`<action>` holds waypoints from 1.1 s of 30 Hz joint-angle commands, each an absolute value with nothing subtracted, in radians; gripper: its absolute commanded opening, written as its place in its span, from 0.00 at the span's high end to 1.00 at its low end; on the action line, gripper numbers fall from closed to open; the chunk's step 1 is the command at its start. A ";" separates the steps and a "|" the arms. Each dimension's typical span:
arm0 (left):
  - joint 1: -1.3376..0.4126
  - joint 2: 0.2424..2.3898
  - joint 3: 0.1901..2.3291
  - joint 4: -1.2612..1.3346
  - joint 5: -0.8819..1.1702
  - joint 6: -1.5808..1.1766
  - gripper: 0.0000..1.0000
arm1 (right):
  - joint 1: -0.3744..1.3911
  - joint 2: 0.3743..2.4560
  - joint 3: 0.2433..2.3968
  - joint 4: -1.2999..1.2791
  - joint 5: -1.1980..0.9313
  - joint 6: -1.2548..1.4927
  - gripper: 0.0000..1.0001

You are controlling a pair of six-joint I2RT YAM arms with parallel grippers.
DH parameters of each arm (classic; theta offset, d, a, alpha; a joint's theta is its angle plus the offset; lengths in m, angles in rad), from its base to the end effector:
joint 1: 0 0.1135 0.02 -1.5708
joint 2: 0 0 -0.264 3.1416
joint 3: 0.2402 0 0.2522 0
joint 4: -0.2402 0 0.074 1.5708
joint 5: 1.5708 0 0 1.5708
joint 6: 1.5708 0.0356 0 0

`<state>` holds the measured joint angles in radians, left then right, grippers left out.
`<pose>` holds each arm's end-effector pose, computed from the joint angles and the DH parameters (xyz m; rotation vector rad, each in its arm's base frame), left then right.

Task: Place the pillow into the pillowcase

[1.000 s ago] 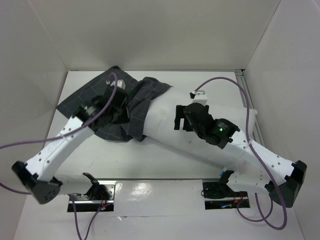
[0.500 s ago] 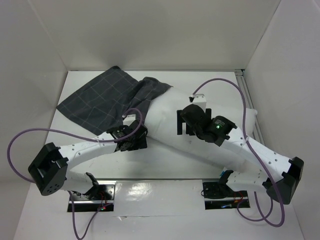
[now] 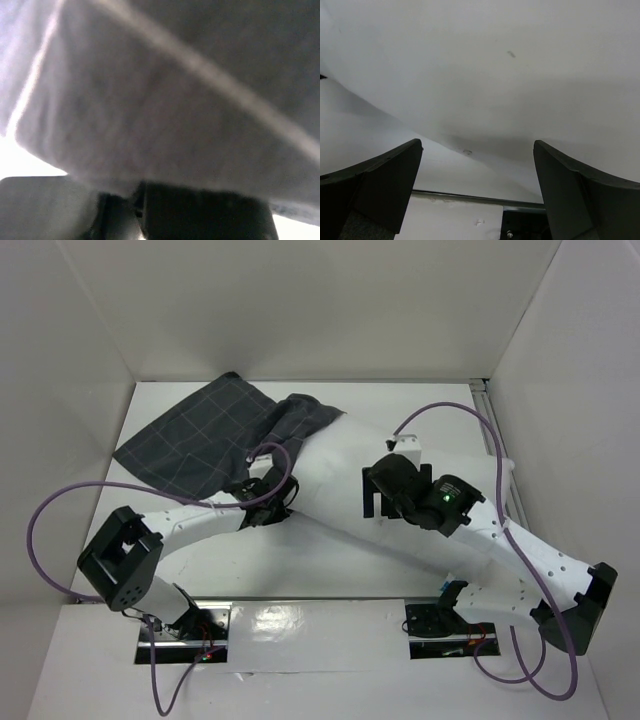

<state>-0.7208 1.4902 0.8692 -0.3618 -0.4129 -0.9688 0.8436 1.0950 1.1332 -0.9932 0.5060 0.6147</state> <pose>0.2288 -0.1820 0.1942 -0.4561 2.4062 -0.2136 0.1474 0.1397 0.3317 -0.0767 2.3652 0.0450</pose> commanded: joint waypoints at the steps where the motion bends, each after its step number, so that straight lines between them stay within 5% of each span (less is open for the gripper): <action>1: -0.716 1.453 0.910 -0.379 -0.439 -0.959 1.00 | 0.847 1.115 1.166 -0.979 0.418 0.533 0.01; 8: -0.750 1.413 0.991 -0.451 -0.376 -0.898 1.00 | 0.847 1.298 1.100 -0.742 0.418 0.469 0.05; 10: -0.759 1.426 1.050 -0.474 -0.342 -0.873 1.00 | 0.822 1.375 1.091 -0.689 0.439 0.479 0.37; 11: -0.770 1.427 1.074 -0.486 -0.333 -0.850 1.00 | 0.787 1.397 1.104 -0.669 0.448 0.479 0.63; 12: -0.770 1.439 1.101 -0.495 -0.309 -0.836 1.00 | 0.766 1.417 1.121 -0.637 0.448 0.479 1.00; 21: -0.738 1.600 1.871 -0.678 -0.100 -0.589 1.00 | 0.676 1.433 1.537 -0.644 0.382 0.342 1.00; 27: -0.738 1.522 1.335 -0.601 0.009 -0.712 1.00 | 0.788 1.496 1.073 -0.426 0.235 0.538 1.00; 30: -0.738 1.451 1.156 -0.546 0.035 -0.752 1.00 | 0.801 1.517 1.009 -0.371 0.235 0.568 1.00; 33: -0.701 1.411 1.201 -0.561 0.009 -0.714 1.00 | 0.760 1.497 1.110 -0.418 0.294 0.523 1.00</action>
